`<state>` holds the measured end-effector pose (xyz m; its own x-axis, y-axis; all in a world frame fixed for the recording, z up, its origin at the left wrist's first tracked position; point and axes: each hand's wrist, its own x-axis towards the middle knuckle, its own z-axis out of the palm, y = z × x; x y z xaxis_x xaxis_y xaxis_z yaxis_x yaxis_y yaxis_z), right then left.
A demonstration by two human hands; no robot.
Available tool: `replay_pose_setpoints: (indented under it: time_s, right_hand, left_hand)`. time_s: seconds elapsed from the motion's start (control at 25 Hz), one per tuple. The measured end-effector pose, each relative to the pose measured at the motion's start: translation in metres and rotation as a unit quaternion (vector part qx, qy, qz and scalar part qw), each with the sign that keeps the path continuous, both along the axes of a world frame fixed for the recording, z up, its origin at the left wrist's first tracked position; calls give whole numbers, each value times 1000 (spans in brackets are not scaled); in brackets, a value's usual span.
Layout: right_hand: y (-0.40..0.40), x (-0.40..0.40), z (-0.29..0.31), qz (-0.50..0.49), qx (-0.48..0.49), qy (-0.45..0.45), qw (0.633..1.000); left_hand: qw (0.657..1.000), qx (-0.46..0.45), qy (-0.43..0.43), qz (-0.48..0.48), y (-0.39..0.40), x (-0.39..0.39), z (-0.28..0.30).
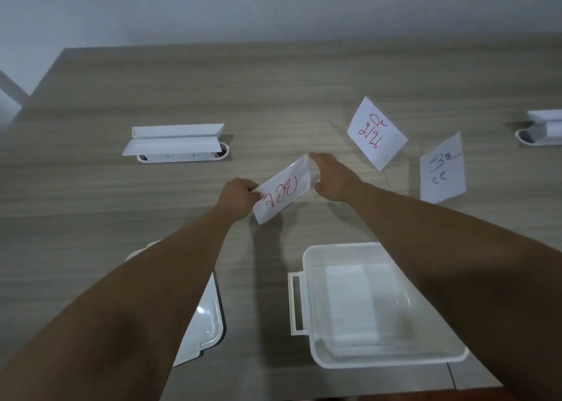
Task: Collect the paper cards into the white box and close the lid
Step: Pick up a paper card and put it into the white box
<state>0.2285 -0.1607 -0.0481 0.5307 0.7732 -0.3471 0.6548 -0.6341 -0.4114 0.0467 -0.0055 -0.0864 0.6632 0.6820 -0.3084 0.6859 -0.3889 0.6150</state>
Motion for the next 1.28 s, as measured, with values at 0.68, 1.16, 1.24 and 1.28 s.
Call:
replay_pose_setpoints:
  time_s: [0.68,1.16,1.24,1.28]
  right_hand:
    - [-124,48,101,-14,118,-5,993]
    - [-242,22,115,-18,-8,256,966]
    - [-249,10,99,-10,-41,268,962]
    - [-251,4,92,-9,-55,277,959]
  left_hand:
    - [985,67,-111,-114,-80,52,131]
    - [986,-72,-37,-144,-189,16,143]
    - [986,-92,3,-137,-200,3,126]
    - [986,-98,25,-133,-204,-3,118]
